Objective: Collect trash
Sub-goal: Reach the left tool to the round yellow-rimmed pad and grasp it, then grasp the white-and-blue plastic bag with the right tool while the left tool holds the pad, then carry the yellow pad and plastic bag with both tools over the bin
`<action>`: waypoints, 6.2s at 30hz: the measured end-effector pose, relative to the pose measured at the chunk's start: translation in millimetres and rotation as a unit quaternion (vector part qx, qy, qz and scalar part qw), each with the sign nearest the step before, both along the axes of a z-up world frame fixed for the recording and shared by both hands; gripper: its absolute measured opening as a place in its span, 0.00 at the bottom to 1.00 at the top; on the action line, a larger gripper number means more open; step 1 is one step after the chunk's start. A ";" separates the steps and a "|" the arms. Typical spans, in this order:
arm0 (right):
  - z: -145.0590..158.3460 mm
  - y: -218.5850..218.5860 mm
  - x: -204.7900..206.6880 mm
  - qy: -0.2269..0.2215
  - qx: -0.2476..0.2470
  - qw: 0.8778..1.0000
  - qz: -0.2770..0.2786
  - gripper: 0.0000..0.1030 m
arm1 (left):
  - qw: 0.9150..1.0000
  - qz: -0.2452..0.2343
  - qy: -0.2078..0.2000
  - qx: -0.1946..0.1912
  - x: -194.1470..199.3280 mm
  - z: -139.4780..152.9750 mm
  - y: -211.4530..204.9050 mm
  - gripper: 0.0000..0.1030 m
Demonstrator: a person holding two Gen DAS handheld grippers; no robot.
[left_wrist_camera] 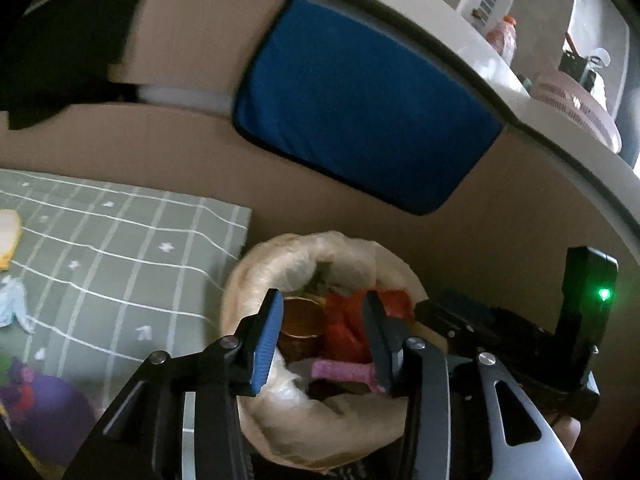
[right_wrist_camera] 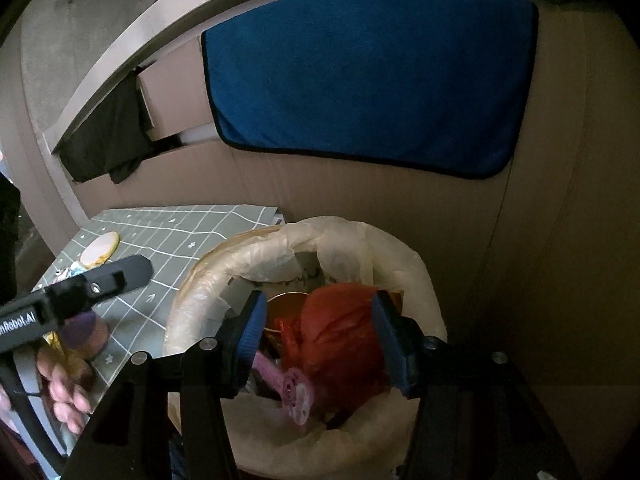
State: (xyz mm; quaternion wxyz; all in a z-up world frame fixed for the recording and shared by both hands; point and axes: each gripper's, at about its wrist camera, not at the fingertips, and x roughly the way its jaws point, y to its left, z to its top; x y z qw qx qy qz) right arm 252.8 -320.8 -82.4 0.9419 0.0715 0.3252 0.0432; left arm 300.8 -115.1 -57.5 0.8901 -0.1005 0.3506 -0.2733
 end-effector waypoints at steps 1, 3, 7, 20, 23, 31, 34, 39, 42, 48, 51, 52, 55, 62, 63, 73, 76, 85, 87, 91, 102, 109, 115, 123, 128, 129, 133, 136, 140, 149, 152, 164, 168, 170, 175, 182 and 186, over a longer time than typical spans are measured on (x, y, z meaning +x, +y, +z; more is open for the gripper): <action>0.9 0.2 -1.3 -0.001 -0.001 1.000 0.000 0.51 | 1.000 0.006 -0.007 0.001 -2.5 3.0 4.4 0.42; 4.6 3.7 -3.3 -0.004 -0.006 1.000 0.001 0.51 | 1.000 0.020 -0.020 0.006 -9.2 10.4 14.7 0.42; 16.9 15.7 -10.6 -0.021 -0.010 1.000 0.014 0.51 | 0.999 0.040 -0.018 -0.006 -19.3 21.6 39.4 0.42; 52.4 110.4 -30.3 -0.071 -0.005 0.990 0.123 0.51 | 0.981 0.177 -0.072 -0.022 -70.0 55.5 176.6 0.42; 49.7 141.9 -28.8 -0.066 -0.021 0.987 0.148 0.51 | 0.975 0.211 -0.066 -0.027 -75.3 51.8 214.3 0.42; 37.7 200.2 -21.3 -0.071 -0.036 0.976 0.202 0.51 | 0.957 0.285 -0.031 -0.038 -60.8 21.6 288.2 0.42; 31.4 210.1 -15.2 -0.068 -0.040 0.976 0.205 0.51 | 0.954 0.296 -0.015 -0.038 -41.7 6.9 300.8 0.42; 16.7 216.5 3.9 -0.046 -0.035 0.978 0.202 0.51 | 0.959 0.274 0.035 -0.066 8.9 -11.6 319.8 0.42; 7.9 219.4 17.7 -0.025 -0.024 0.978 0.207 0.51 | 0.962 0.252 0.073 -0.070 47.8 -20.4 327.5 0.42; -6.8 225.4 35.6 -0.004 -0.015 0.978 0.208 0.51 | 0.947 0.284 0.136 -0.069 109.2 -43.5 349.1 0.42; -13.1 225.0 40.4 0.005 -0.013 0.978 0.207 0.51 | 0.939 0.293 0.168 -0.068 128.0 -59.7 352.0 0.42; -14.7 224.4 41.5 0.007 -0.012 0.978 0.206 0.51 | 0.936 0.298 0.177 -0.068 132.0 -64.3 351.7 0.42; -17.5 221.5 44.5 0.011 -0.014 0.979 0.202 0.51 | 0.928 0.315 0.185 -0.069 137.6 -73.9 348.6 0.40; -14.1 216.9 51.7 0.015 -0.007 0.979 0.202 0.51 | 0.934 0.314 0.161 -0.055 122.3 -69.2 331.8 0.13; -11.6 219.5 52.5 0.014 -0.009 0.978 0.210 0.51 | 0.937 0.313 0.147 -0.048 114.6 -62.9 329.9 0.13; 12.7 287.2 68.0 0.026 -0.022 0.941 0.338 0.51 | 0.950 0.309 0.041 -0.023 1.6 2.7 343.7 0.11; 17.6 312.5 70.2 0.036 -0.023 0.929 0.368 0.51 | 0.945 0.325 0.019 -0.014 -33.6 9.7 356.1 0.11; 13.0 366.3 42.9 0.050 -0.066 0.920 0.382 0.51 | 0.921 0.390 -0.022 -0.001 -103.1 8.4 394.1 0.11; 9.6 375.6 37.1 0.063 -0.073 0.920 0.379 0.51 | 0.913 0.407 -0.034 0.004 -114.0 7.3 403.2 0.11; 6.6 393.6 28.9 0.075 -0.060 0.926 0.365 0.51 | 0.906 0.421 -0.038 0.006 -127.5 1.1 415.8 0.11; -31.5 442.1 46.3 0.117 -0.058 0.935 0.331 0.51 | 0.915 0.403 -0.010 -0.025 -147.6 -24.4 431.0 0.11; -36.0 437.7 47.9 0.125 -0.048 0.930 0.342 0.50 | 0.918 0.395 -0.012 -0.034 -149.3 -26.0 425.9 0.11; -8.7 410.3 32.7 0.077 -0.044 0.935 0.342 0.45 | 0.927 0.373 -0.024 -0.030 -143.5 -15.1 405.7 0.11; 39.8 346.8 11.6 -0.006 -0.050 0.954 0.296 0.45 | 0.943 0.326 -0.061 0.011 -130.7 17.0 350.9 0.11; 51.8 308.8 4.6 -0.024 -0.040 0.962 0.270 0.45 | 0.952 0.294 -0.080 0.030 -119.1 34.8 310.3 0.11; 54.5 299.6 1.3 -0.029 -0.037 0.963 0.264 0.45 | 0.953 0.290 -0.084 0.033 -117.8 37.6 304.3 0.11; 63.2 271.9 -4.3 -0.044 -0.029 0.968 0.246 0.45 | 0.956 0.271 -0.104 0.042 -113.9 52.4 275.3 0.11; 72.2 253.9 -10.9 -0.062 -0.027 0.971 0.231 0.45 | 0.958 0.255 -0.118 0.050 -109.4 64.8 252.9 0.11; 86.5 225.6 -22.3 -0.089 -0.028 0.974 0.208 0.45 | 0.961 0.235 -0.138 0.056 -106.0 78.8 226.2 0.11; 113.6 148.7 -44.3 -0.132 -0.018 0.981 0.141 0.45 | 0.967 0.176 -0.177 0.051 -97.7 110.9 152.7 0.11; 118.5 122.2 -49.8 -0.141 -0.014 0.983 0.115 0.45 | 0.969 0.155 -0.184 0.050 -94.2 116.0 126.8 0.11; 106.9 51.7 -60.1 -0.143 -0.011 0.988 0.050 0.45 | 0.976 0.091 -0.185 0.062 -84.1 106.3 39.5 0.11; 96.7 35.8 -61.0 -0.136 -0.006 0.990 0.036 0.45 | 0.977 0.081 -0.187 0.070 -81.5 99.1 22.6 0.11; 92.1 30.1 -61.3 -0.133 -0.004 0.991 0.031 0.45 | 0.978 0.076 -0.182 0.072 -78.7 94.8 16.7 0.11; 77.1 17.5 -53.9 -0.119 0.001 0.993 0.021 0.45 | 0.980 0.069 -0.168 0.076 -68.4 81.8 6.3 0.11; 52.7 7.1 -35.7 -0.090 0.011 0.996 0.015 0.45 | 0.985 0.060 -0.143 0.077 -48.2 60.6 -5.0 0.11; 39.7 4.3 -25.5 -0.073 0.009 0.997 0.013 0.45 | 0.987 0.056 -0.129 0.079 -37.4 50.2 -10.3 0.11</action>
